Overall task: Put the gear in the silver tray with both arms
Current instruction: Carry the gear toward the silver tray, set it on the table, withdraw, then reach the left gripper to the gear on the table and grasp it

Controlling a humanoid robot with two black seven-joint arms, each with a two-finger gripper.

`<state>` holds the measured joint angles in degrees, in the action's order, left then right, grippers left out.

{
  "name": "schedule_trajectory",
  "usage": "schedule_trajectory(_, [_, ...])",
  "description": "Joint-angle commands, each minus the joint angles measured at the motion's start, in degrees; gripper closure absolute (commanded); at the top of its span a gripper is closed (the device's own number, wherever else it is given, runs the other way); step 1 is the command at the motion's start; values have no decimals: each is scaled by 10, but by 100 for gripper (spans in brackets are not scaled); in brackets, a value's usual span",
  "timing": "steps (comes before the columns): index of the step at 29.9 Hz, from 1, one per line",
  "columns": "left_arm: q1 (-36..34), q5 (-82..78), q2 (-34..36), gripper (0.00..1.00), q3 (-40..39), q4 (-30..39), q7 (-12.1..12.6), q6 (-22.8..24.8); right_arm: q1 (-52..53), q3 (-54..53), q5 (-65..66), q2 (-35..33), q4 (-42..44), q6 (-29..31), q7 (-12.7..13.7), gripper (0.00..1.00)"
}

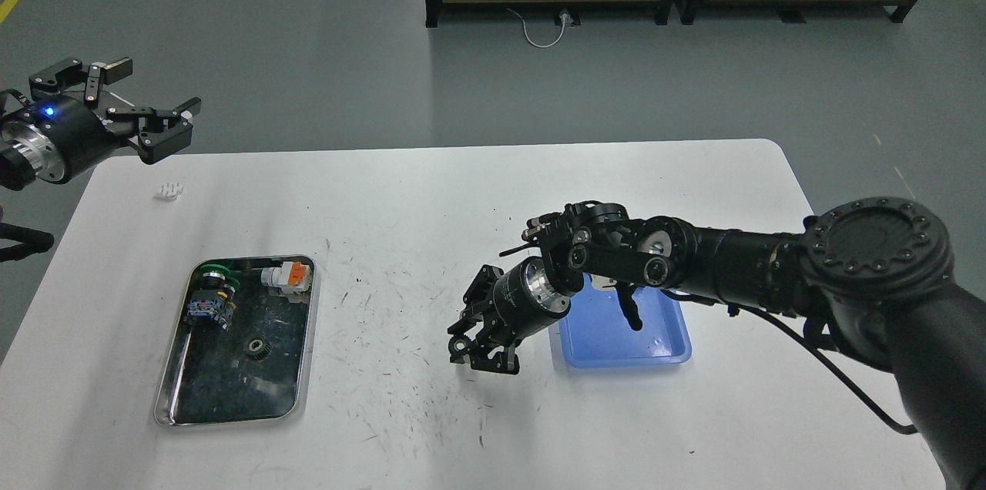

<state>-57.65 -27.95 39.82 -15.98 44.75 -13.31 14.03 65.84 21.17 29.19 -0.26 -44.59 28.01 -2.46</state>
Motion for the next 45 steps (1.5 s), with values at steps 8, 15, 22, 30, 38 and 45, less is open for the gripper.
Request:
schedule_trajectory(8, [0,2,0,2,0,1,0,0,-2,4,0,3,35,0,-1,48])
schedule_trajectory(15, [1,3,0,2,0,1,-1,0,-2,-2,0,3,43,0,-4,39])
schedule_trajectory(22, [-1,11,0,2,0,3,-1,4,24,-47,-2,3,50,0,-5,32])
schedule_trajectory(30, [-4,37,-25,4,10,21,-3,14,46,-133,-13,-155,50,0,-6,29])
schedule_trajectory(38, [3,32,-119,5,28,25,1,10,59,-222,-23,-294,49,0,-6,28])
schedule_trajectory(45, [18,28,-181,5,79,47,-4,7,65,-263,-26,-353,49,0,-6,27])
